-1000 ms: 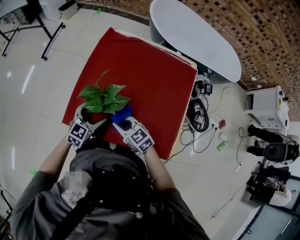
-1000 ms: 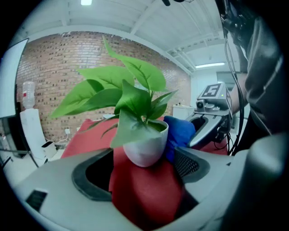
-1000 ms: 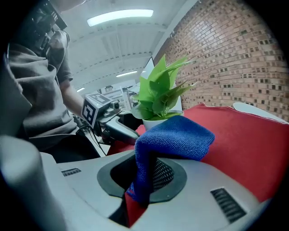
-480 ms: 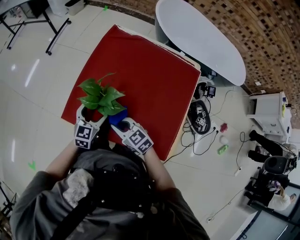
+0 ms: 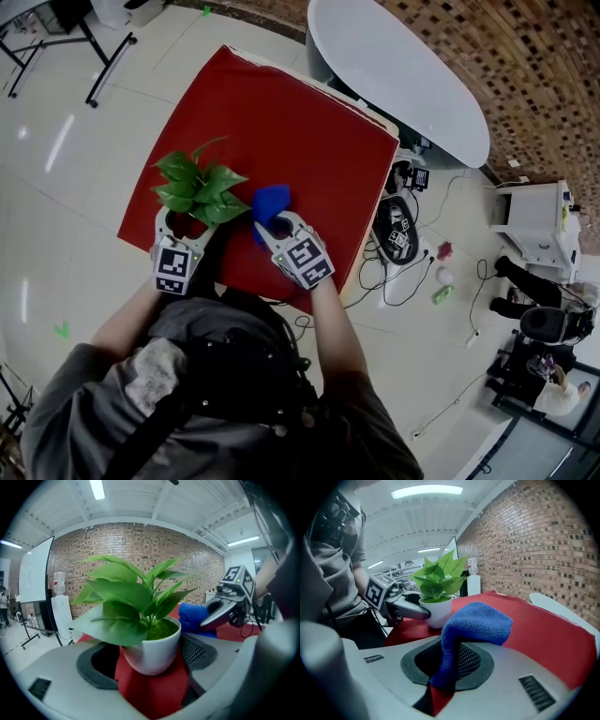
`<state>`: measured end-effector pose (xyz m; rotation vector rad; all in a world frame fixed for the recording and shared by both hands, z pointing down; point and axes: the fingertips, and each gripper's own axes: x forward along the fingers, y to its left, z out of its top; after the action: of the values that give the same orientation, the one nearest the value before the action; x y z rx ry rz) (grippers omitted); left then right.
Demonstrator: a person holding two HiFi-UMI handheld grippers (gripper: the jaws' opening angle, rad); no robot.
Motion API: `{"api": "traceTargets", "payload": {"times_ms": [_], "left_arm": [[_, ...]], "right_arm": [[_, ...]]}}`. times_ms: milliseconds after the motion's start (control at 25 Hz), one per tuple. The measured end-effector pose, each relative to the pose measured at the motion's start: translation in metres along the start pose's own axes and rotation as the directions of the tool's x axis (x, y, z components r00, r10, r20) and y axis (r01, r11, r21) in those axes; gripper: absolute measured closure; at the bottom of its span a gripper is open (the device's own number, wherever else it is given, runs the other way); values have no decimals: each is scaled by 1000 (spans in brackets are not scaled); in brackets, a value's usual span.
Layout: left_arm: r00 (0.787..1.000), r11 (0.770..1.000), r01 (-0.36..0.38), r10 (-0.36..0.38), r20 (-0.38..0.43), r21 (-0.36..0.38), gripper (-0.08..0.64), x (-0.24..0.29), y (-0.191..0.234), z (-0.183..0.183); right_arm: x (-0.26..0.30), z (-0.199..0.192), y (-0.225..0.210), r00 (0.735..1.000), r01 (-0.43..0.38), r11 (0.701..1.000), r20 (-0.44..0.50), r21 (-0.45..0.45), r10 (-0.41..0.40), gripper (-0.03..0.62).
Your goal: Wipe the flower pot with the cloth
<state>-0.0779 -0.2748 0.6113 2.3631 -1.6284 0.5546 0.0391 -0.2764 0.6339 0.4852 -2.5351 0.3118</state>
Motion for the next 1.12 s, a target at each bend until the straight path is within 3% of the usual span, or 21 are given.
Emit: {"api": "traceTargets", "payload": {"times_ms": [240, 400, 560, 720, 920, 1120], "left_arm": [[993, 992, 113, -114, 23, 63, 126, 0, 1, -3], [973, 967, 223, -228, 24, 121, 127, 0, -4, -5], [949, 943, 308, -314, 27, 122, 127, 2, 7, -9], [930, 924, 362, -368, 23, 126, 127, 0, 16, -17], [910, 908, 406, -412, 41, 104, 127, -2, 12, -13], [885, 879, 453, -464, 49, 145, 126, 0, 8, -6]], "right_arm": [[48, 35, -3, 987, -156, 981, -66, -112, 149, 514], [69, 28, -4, 971, -233, 948, -115, -216, 212, 514], [80, 34, 3, 953, -291, 915, -166, -280, 253, 514], [84, 41, 15, 961, -267, 926, -145, -267, 235, 514], [70, 47, 24, 983, -175, 974, -82, -145, 164, 514], [54, 45, 35, 995, -97, 994, -41, -46, 95, 514]]}}
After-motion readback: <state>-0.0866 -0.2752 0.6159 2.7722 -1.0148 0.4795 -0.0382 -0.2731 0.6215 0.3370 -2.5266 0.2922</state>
